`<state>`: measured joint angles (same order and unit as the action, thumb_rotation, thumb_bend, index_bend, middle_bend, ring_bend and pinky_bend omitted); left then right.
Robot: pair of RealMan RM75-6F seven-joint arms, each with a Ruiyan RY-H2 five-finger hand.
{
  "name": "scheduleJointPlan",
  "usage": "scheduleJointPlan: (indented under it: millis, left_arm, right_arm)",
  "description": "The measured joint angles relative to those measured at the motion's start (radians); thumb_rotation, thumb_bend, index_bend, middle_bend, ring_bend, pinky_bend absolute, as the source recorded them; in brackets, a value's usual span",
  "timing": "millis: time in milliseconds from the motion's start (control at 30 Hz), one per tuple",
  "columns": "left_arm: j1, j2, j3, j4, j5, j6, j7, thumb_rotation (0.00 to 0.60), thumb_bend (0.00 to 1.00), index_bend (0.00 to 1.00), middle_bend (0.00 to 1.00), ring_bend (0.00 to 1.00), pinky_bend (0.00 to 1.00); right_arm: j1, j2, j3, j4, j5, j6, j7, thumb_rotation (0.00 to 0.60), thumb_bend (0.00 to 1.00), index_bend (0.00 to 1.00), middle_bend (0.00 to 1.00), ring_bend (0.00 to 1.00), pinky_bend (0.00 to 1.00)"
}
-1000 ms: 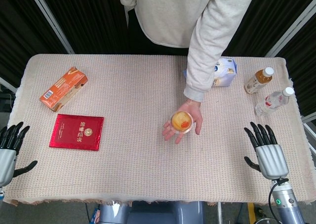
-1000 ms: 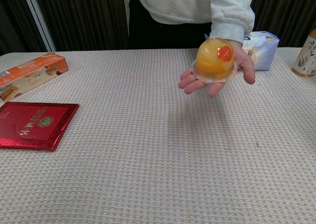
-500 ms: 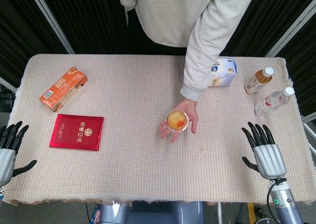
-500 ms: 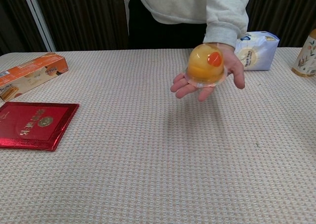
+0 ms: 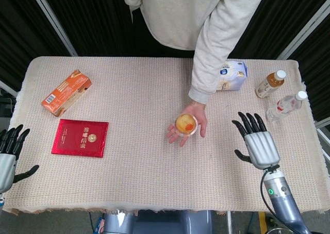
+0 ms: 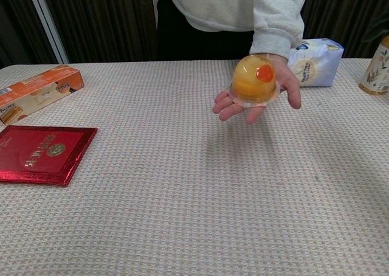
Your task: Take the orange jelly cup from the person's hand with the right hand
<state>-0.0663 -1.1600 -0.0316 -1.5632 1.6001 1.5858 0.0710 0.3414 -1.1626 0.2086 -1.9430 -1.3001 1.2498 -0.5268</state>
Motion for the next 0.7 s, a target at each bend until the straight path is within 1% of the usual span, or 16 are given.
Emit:
scheduleJointPlan:
  millis: [100, 267, 400, 500, 600, 700]
  left_arm:
    - [-0.001, 0.002, 0.000, -0.002, -0.001, -0.002, -0.005, 0.600, 0.08, 0.00, 0.00, 0.00, 0.00]
    - [-0.002, 0.004, 0.000, -0.004, -0.004, -0.006, -0.012, 0.600, 0.08, 0.00, 0.00, 0.00, 0.00]
    - [-0.003, 0.007, 0.001, -0.006, -0.005, -0.010, -0.017, 0.600, 0.08, 0.00, 0.00, 0.00, 0.00]
    - [-0.004, 0.007, 0.002, -0.007, -0.006, -0.013, -0.019, 0.600, 0.08, 0.00, 0.00, 0.00, 0.00]
    - [-0.005, 0.009, 0.003, -0.008, -0.007, -0.016, -0.021, 0.600, 0.08, 0.00, 0.00, 0.00, 0.00]
    - [-0.005, 0.009, 0.003, -0.009, -0.005, -0.015, -0.023, 0.600, 0.08, 0.00, 0.00, 0.00, 0.00]
  right_arm:
    - [0.059, 0.002, 0.043, -0.062, 0.129, -0.042, -0.084, 0.600, 0.14, 0.16, 0.04, 0.00, 0.05]
    - [0.164, -0.018, 0.101, -0.124, 0.342, -0.086, -0.207, 0.600, 0.15, 0.17, 0.07, 0.00, 0.08]
    - [0.269, -0.074, 0.134, -0.146, 0.530, -0.083, -0.313, 0.600, 0.15, 0.18, 0.07, 0.00, 0.09]
    - [0.343, -0.128, 0.149, -0.156, 0.640, -0.068, -0.378, 0.600, 0.15, 0.18, 0.08, 0.00, 0.09]
    - [0.413, -0.189, 0.159, -0.152, 0.717, -0.043, -0.434, 0.600, 0.15, 0.18, 0.07, 0.00, 0.09]
    - [0.471, -0.247, 0.166, -0.127, 0.770, -0.008, -0.469, 0.600, 0.16, 0.19, 0.08, 0.00, 0.09]
